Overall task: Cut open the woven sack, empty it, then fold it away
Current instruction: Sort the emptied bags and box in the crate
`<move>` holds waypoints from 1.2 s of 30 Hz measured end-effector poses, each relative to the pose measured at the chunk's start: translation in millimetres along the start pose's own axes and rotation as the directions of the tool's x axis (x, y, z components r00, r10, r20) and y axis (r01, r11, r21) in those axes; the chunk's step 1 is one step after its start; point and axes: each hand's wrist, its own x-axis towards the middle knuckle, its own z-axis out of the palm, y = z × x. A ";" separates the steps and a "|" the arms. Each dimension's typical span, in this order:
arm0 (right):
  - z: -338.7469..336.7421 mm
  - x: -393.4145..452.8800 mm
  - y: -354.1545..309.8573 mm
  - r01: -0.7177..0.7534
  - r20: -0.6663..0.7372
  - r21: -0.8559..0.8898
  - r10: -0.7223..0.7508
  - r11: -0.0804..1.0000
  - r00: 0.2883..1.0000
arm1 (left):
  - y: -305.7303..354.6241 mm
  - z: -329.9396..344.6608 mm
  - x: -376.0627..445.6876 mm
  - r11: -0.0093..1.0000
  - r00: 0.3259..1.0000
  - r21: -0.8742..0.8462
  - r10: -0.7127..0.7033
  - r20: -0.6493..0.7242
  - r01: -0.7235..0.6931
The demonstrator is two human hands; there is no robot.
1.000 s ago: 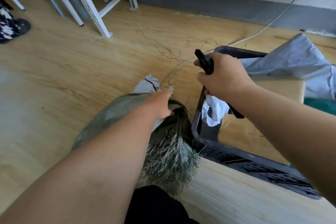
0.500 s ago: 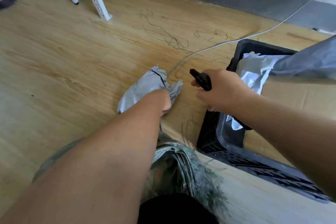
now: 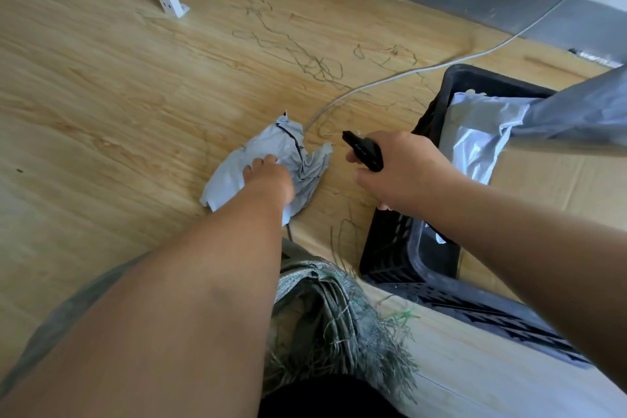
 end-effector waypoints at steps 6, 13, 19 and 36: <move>-0.4 -4.3 -1.4 0.009 -0.041 0.050 -0.007 0.999 0.999 | -9.6 -3.7 -9.0 0.971 0.979 -0.236 -0.089 -0.183 0.044; -9.2 -14.7 -4.7 0.028 -0.197 0.187 0.009 0.982 0.980 | -5.5 -81.0 -20.7 0.757 0.881 -0.616 -0.118 -0.458 -0.218; -62.0 -32.3 4.3 0.082 -0.449 0.352 0.091 0.932 0.889 | 54.4 -189.7 -85.6 0.621 0.715 -0.570 -0.021 -0.699 -0.539; -161.9 -164.1 185.7 0.059 -0.494 0.779 0.552 0.625 0.672 | 264.3 -222.7 -268.4 0.566 0.558 -0.310 0.337 -0.758 -0.764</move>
